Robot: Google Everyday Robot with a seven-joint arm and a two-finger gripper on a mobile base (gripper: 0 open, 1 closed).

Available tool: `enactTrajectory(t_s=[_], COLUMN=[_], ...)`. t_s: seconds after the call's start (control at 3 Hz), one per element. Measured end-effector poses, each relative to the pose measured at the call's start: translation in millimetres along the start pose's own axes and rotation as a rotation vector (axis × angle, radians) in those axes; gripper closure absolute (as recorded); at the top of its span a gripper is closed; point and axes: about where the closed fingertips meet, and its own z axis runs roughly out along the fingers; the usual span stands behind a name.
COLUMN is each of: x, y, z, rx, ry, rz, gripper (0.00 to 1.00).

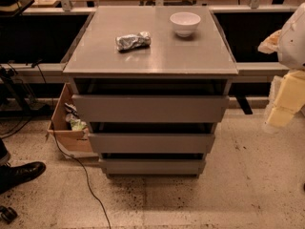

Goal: Open bottom drawer

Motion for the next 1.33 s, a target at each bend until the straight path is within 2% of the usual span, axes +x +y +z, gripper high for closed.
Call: enactTrajectory(t_s=[0.33,0.67,1.0,1.33], x=[-1.1,-4.6,-10.4,-13.6], y=[0.0,8.8,33.0,63.7], z=[0.0,21.9,77.0,150.5], rx=[0.006,0.0,-0.003,-0.044], ry=[-0.003,-0.01,-0.037,-0.075], rz=[0.0,-0.007,-0.054,-0.105], gripper=[0.0,0.0,0.0,0.0])
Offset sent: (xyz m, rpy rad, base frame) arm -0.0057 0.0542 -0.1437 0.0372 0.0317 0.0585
